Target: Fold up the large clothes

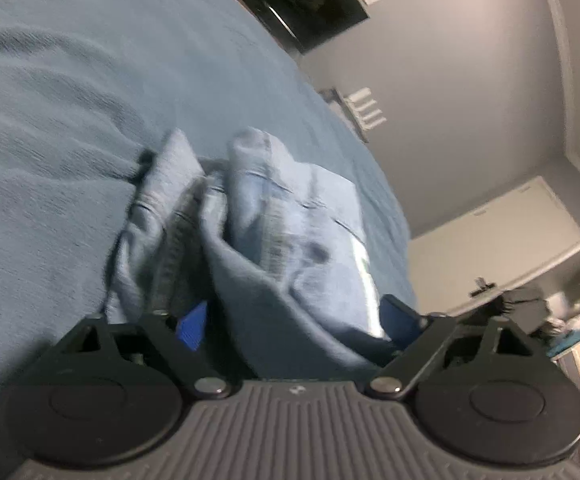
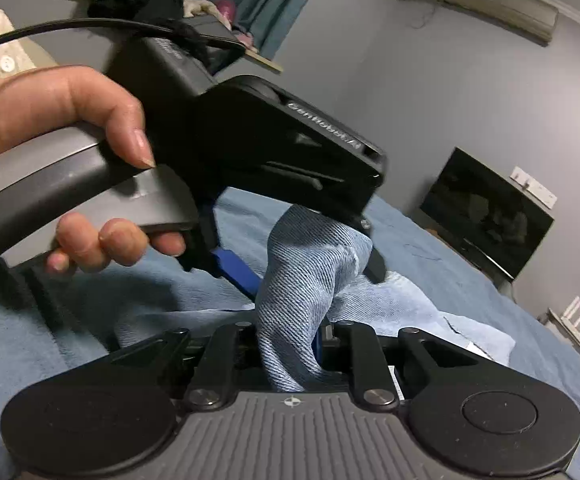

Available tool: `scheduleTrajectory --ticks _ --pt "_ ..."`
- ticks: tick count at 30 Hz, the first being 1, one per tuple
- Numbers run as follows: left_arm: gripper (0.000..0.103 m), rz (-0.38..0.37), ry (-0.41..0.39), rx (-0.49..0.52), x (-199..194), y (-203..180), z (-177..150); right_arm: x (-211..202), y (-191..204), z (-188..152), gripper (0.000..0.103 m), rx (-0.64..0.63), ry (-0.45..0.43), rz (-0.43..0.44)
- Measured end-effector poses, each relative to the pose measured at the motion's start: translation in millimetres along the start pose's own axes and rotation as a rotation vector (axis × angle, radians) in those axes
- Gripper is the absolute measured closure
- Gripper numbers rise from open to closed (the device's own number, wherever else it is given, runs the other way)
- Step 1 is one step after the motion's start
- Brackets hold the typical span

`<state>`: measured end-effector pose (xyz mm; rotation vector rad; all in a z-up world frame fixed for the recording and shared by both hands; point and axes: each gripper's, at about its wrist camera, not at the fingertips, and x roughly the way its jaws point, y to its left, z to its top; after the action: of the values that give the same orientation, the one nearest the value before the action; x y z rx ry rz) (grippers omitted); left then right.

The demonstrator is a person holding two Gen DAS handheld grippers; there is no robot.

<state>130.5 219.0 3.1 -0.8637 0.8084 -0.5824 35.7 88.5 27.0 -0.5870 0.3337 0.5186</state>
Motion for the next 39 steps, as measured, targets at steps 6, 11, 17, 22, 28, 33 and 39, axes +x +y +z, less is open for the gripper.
scheduleTrajectory --ticks 6,11,17,22,28,33,39 --pt "0.063 0.067 -0.091 0.105 -24.9 -25.5 -8.4 -2.0 -10.3 15.6 0.084 0.08 -0.072 0.059" --pt "0.063 0.161 -0.099 0.127 -35.9 -16.3 -15.0 -3.0 -5.5 18.9 0.084 0.053 -0.101 0.154" --pt "0.047 0.261 -0.208 0.158 -40.0 -29.8 -19.9 19.4 16.4 20.2 0.08 -0.047 0.029 0.182" --pt "0.044 0.106 -0.195 0.303 -46.8 -65.5 -25.4 15.3 1.4 17.9 0.064 0.048 0.025 0.269" --pt "0.048 0.211 0.002 0.305 -14.7 -37.6 -37.4 -21.8 -49.1 9.6 0.038 0.219 -0.02 0.373" --pt "0.048 0.203 0.002 0.301 -13.7 -38.4 -37.4 -45.3 -116.7 -10.5 0.04 0.389 0.011 0.299" --pt "0.048 0.281 0.028 0.414 -6.8 -56.4 -46.2 18.0 -195.3 -13.0 0.047 0.528 -0.017 0.057"
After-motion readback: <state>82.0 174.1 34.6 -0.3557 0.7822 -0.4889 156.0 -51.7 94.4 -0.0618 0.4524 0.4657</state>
